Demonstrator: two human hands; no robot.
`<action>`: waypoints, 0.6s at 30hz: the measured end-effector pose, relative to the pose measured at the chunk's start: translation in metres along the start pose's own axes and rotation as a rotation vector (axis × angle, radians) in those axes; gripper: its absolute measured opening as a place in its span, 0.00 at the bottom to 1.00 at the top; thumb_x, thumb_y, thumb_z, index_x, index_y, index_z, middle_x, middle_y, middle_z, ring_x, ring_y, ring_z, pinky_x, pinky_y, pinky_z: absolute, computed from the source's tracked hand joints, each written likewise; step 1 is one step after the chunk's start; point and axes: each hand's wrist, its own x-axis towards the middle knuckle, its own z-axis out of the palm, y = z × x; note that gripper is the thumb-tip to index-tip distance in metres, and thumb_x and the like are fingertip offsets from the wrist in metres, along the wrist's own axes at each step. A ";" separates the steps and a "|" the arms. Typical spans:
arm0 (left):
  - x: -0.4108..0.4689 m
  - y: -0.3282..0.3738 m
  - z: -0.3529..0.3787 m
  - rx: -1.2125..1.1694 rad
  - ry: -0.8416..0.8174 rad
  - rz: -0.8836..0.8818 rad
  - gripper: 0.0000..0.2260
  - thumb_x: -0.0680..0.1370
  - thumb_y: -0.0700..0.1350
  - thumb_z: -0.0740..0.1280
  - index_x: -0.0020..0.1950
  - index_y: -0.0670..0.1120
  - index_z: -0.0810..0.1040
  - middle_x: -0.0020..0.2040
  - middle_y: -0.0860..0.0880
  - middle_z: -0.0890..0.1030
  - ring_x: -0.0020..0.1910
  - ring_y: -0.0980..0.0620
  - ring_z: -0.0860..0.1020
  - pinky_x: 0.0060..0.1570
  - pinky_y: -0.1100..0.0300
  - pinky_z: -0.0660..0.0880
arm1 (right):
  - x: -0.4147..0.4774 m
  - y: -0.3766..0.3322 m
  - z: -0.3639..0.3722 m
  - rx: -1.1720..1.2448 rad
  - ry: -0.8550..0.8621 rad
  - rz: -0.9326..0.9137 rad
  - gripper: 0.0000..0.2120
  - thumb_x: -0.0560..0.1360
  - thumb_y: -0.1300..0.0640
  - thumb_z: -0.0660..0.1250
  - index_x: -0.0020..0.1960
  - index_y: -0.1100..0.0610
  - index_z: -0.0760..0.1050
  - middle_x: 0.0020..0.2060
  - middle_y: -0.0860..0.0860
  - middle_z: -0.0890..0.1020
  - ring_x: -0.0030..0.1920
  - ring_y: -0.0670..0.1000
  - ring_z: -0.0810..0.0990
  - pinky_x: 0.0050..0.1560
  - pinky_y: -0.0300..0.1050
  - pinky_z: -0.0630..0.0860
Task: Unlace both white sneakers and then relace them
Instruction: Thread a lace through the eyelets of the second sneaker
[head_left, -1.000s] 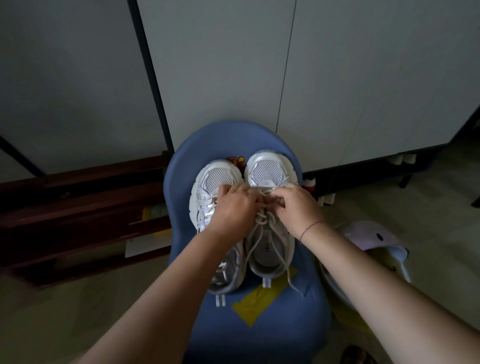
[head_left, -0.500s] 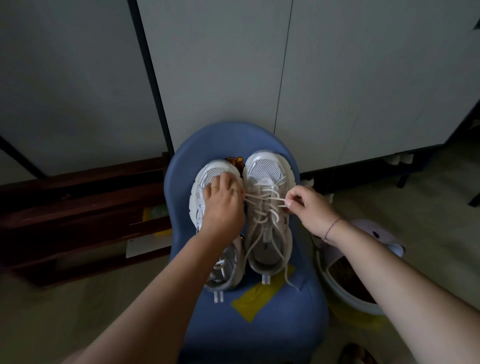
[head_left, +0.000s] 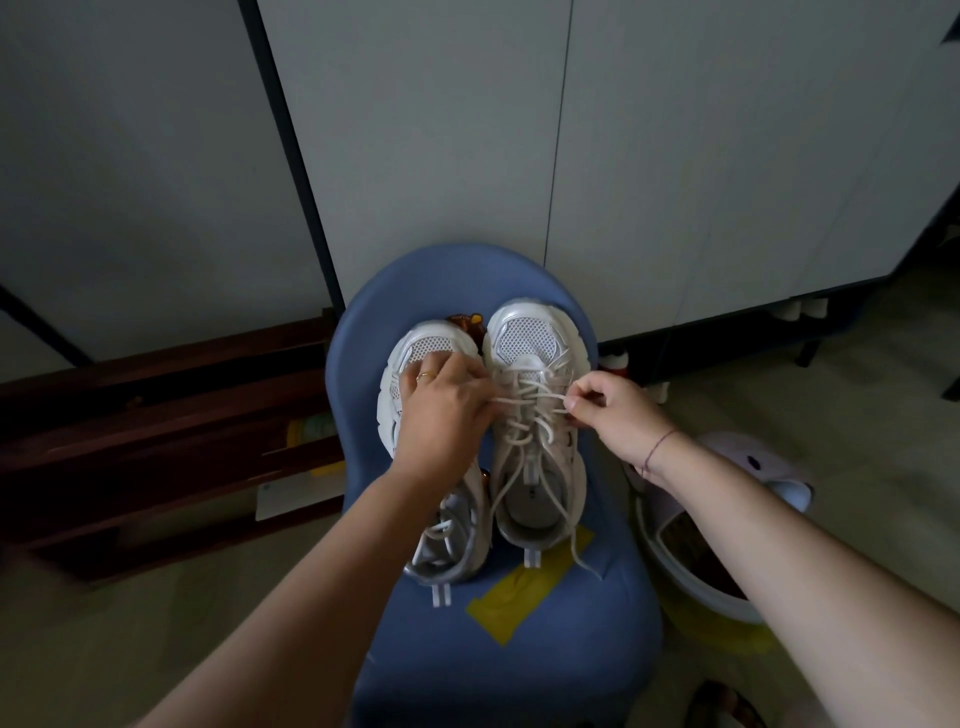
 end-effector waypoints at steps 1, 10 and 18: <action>0.000 -0.002 0.001 -0.007 0.028 -0.019 0.11 0.75 0.52 0.65 0.42 0.51 0.85 0.47 0.51 0.80 0.52 0.43 0.75 0.53 0.56 0.56 | 0.000 0.000 0.000 -0.012 -0.004 -0.002 0.07 0.77 0.59 0.64 0.40 0.54 0.74 0.40 0.51 0.79 0.47 0.53 0.79 0.49 0.46 0.74; 0.006 0.014 -0.008 -0.179 -0.029 0.041 0.09 0.70 0.42 0.75 0.48 0.48 0.82 0.44 0.54 0.73 0.48 0.50 0.71 0.47 0.57 0.64 | -0.011 -0.012 0.011 -0.201 0.120 -0.217 0.08 0.69 0.53 0.74 0.38 0.54 0.77 0.31 0.44 0.77 0.33 0.41 0.74 0.32 0.34 0.67; 0.002 0.008 -0.010 -0.249 -0.211 0.073 0.04 0.72 0.43 0.74 0.46 0.47 0.85 0.40 0.51 0.79 0.40 0.51 0.76 0.42 0.55 0.73 | -0.011 -0.016 0.014 -0.313 0.090 -0.225 0.02 0.73 0.56 0.70 0.42 0.50 0.78 0.34 0.43 0.77 0.36 0.45 0.76 0.35 0.37 0.69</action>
